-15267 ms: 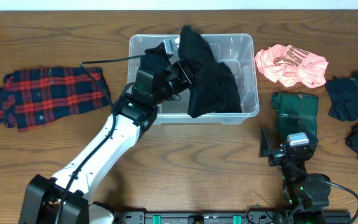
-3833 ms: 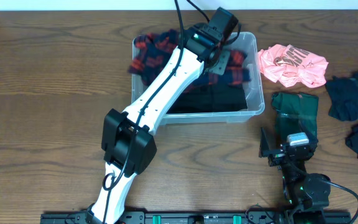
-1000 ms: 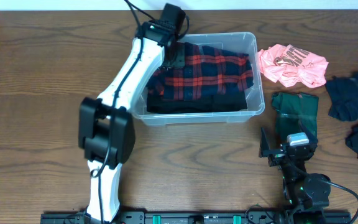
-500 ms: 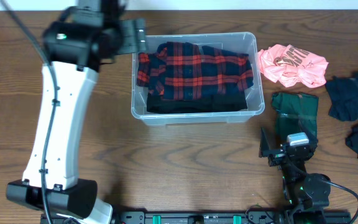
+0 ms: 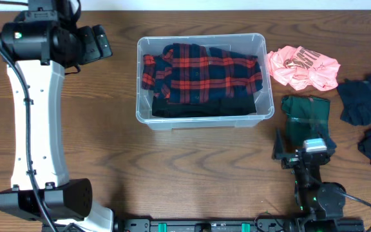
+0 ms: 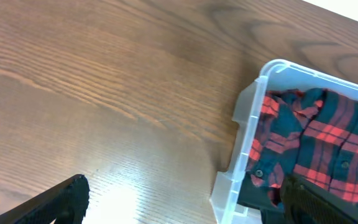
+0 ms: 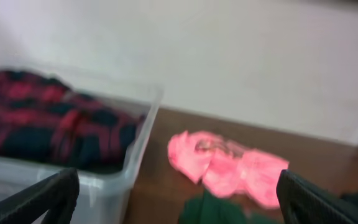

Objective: Pack container
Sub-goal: 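Withdraw the left arm up and to the left of the bin, then reach the right gripper to the pink t-shirt and grasp it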

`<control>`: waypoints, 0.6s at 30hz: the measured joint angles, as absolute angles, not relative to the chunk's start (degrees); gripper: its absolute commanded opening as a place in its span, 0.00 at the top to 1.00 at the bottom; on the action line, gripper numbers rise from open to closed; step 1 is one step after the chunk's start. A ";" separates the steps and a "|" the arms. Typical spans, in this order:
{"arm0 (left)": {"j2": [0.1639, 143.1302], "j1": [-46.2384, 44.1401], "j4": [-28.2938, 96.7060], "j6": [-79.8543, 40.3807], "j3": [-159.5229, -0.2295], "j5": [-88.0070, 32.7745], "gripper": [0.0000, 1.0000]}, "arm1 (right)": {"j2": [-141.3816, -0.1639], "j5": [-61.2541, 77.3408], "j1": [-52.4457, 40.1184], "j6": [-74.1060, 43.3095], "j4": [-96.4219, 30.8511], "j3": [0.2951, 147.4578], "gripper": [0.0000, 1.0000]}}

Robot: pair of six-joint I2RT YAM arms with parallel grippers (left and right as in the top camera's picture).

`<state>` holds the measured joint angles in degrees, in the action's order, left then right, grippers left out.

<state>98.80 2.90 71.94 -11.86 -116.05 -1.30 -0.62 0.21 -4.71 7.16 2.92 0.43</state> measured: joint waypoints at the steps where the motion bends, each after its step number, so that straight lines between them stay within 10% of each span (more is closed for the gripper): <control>1: 98.80 3.22 71.99 -11.64 -116.05 -1.30 0.02 | -0.62 0.21 -4.71 7.14 3.05 0.47 0.01; 18: 98.80 3.75 72.03 -6.55 -115.96 -1.32 0.02 | -33.67 3.70 -4.71 7.14 -19.44 40.71 0.01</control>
<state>98.80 3.75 72.03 -6.55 -115.96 -1.32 -33.67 3.70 -4.71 7.14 -19.44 40.71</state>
